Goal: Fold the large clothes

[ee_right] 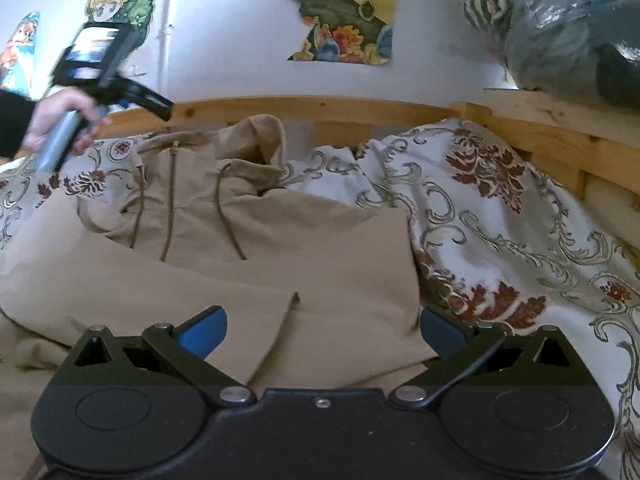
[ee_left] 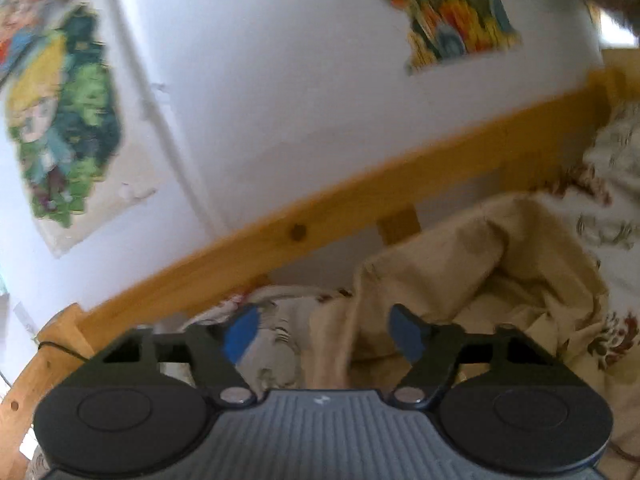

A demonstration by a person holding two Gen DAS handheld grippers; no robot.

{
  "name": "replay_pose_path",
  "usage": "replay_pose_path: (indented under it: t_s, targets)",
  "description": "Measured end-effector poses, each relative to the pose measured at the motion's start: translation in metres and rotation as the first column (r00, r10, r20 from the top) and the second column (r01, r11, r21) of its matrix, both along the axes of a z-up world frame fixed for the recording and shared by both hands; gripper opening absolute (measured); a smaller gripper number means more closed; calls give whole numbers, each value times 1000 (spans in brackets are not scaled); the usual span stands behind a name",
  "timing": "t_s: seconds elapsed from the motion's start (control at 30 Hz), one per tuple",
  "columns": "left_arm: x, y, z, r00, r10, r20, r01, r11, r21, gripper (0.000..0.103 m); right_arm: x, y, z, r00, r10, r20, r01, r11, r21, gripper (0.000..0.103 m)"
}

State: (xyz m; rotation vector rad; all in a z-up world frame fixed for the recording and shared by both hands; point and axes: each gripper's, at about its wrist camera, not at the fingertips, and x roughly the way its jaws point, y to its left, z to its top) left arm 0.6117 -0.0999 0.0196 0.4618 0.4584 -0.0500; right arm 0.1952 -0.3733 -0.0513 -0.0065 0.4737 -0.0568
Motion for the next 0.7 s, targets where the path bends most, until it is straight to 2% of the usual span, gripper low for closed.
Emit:
replay_pose_path:
  t_s: [0.07, 0.17, 0.23, 0.27, 0.3, 0.37, 0.43, 0.47, 0.57, 0.7]
  targets:
    - [14, -10, -7, 998, 14, -61, -16, 999, -33, 57, 1, -3, -5, 1000, -6, -14, 6, 1000, 11, 102]
    - [30, -14, -17, 992, 60, -110, -67, 996, -63, 54, 3, -8, -11, 1000, -12, -28, 13, 999, 31, 102]
    - [41, -15, -25, 984, 96, -152, -102, 994, -32, 31, 4, -10, -14, 999, -13, -34, 15, 999, 43, 102]
    - [46, -16, -28, 978, 120, -172, -123, 992, -7, 8, 4, -10, -15, 999, -15, -35, 17, 999, 48, 102]
    - [48, -14, -29, 974, 145, -176, -147, 989, 4, 3, 4, -10, -16, 999, -16, -36, 18, 999, 51, 102]
    - [47, -7, -25, 973, 179, -149, -185, 982, -29, 2, 3, -10, -16, 999, -9, -32, 11, 998, 60, 102]
    - [35, 1, -14, 982, 171, -82, -178, 979, -102, 1, 2, -9, -15, 1000, -6, -25, 8, 998, 60, 102]
    - [28, 5, -8, 985, 166, -41, -170, 979, -112, 1, 1, -9, -15, 1000, -3, -23, 5, 998, 59, 102]
    - [-5, 18, 7, 991, 115, 68, -104, 983, -148, 1, -2, -8, -14, 1000, -5, -9, 6, 999, 54, 102]
    - [-64, 40, 16, 983, 53, 176, -17, 979, -203, 1, -4, -7, -10, 1000, -9, 10, 8, 999, 48, 102]
